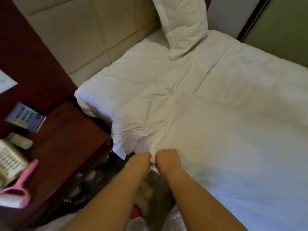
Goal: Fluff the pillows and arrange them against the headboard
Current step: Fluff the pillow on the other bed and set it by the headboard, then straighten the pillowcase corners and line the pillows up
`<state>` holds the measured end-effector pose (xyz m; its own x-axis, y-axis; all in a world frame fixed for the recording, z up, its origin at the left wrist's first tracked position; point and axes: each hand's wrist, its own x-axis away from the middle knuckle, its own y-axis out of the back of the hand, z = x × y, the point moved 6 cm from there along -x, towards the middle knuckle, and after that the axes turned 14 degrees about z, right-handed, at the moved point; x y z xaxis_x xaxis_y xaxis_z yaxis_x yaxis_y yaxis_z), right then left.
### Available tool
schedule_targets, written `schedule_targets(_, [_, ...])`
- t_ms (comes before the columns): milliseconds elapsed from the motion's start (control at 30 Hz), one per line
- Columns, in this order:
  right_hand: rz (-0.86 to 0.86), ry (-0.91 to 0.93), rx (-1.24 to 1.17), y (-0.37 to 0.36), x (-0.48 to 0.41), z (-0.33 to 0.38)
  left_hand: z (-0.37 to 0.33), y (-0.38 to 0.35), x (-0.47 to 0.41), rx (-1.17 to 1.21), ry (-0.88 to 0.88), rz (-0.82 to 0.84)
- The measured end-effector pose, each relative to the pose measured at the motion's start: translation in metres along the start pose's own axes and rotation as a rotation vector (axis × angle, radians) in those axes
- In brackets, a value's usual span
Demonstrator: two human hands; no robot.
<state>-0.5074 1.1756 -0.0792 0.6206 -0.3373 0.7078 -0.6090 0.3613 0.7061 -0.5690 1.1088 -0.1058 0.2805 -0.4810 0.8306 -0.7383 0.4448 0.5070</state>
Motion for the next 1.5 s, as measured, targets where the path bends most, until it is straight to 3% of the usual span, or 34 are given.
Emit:
schedule_targets(167, [0.108, -0.052, 0.009, -0.001, -0.006, 0.015, 0.022, -0.022, -0.004, 0.191, 0.029, 0.143])
schedule_targets(333, [0.362, -0.087, -0.169, 0.001, -0.017, -0.005, 0.034, -0.015, -0.008, 0.435, 0.043, 0.020])
schedule_targets(533, [0.196, 0.043, -0.084, 0.060, -0.048, -0.031, 0.021, 0.015, -0.016, 0.591, 0.189, -0.079])
schedule_targets(667, [0.100, 0.116, 0.019, 0.092, -0.073, -0.061, -0.013, 0.020, -0.040, 0.766, 0.197, 0.020])
schedule_targets(833, [0.089, 0.206, 0.141, 0.091, -0.117, -0.107, -0.067, 0.015, -0.076, 1.209, 0.102, 0.114])
schedule_targets(967, [0.109, 0.333, 0.399, 0.089, -0.145, -0.123, -0.100, 0.007, -0.098, 1.174, 0.135, 0.142])
schedule_targets(1100, [0.276, 0.360, 0.657, 0.076, -0.157, -0.132, -0.115, 0.012, -0.107, 1.177, 0.105, 0.088])
schedule_targets(1200, [0.268, 0.325, 0.649, 0.079, -0.156, -0.142, -0.127, 0.020, -0.106, 1.188, 0.064, -0.006])
schedule_targets(1500, [0.018, 0.231, 0.449, 0.158, -0.120, -0.166, -0.161, 0.081, -0.075, 1.287, -0.014, -0.256])
